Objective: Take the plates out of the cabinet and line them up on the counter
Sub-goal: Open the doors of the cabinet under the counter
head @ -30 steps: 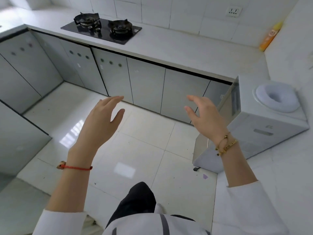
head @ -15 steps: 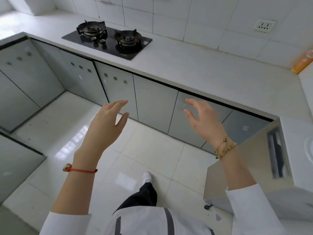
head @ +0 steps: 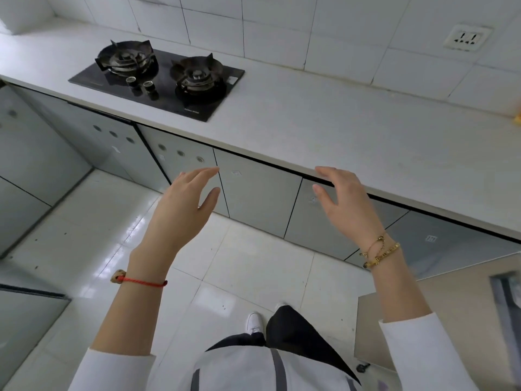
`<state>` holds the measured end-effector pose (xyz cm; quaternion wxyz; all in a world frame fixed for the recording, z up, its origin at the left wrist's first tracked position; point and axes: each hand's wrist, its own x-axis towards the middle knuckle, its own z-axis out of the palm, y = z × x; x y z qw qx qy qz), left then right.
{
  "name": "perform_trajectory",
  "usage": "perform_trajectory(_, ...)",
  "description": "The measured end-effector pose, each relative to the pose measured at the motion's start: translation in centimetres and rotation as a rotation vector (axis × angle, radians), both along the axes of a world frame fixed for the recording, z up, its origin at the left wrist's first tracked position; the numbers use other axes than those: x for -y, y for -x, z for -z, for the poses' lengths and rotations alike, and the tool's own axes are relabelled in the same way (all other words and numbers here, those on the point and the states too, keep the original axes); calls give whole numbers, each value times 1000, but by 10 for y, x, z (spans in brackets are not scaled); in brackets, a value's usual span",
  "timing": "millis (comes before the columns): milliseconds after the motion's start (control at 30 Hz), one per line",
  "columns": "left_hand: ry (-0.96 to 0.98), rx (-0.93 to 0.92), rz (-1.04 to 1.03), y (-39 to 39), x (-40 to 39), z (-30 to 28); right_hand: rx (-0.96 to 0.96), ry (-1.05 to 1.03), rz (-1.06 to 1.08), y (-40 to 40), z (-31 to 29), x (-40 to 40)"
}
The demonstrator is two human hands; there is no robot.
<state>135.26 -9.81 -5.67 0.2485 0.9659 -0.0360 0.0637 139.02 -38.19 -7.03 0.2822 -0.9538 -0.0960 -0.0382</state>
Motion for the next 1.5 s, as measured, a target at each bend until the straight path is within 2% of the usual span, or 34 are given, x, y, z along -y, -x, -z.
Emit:
perform_trajectory(467,25,-39,-5,-90,34,21,-17,15,-8,-89,16,29)
perform_trajectory(700,19,-37,3,-126,49,68,6,21,-14,-119,64,34)
perform_trajectory(833,33,-19,37,-141,52,122,50,26,-8,-129,114,34)
perform_trajectory(1067,34,19,64,-164,60,254,160,58,-26,-151,229,33)
perform_trajectory(1300,6,145,97,-195,72,371,353,35,-37,-176,335,41)
perform_trajectory(1500,-11,302,105,-216,84,435,577,23,-26,-194,395,45)
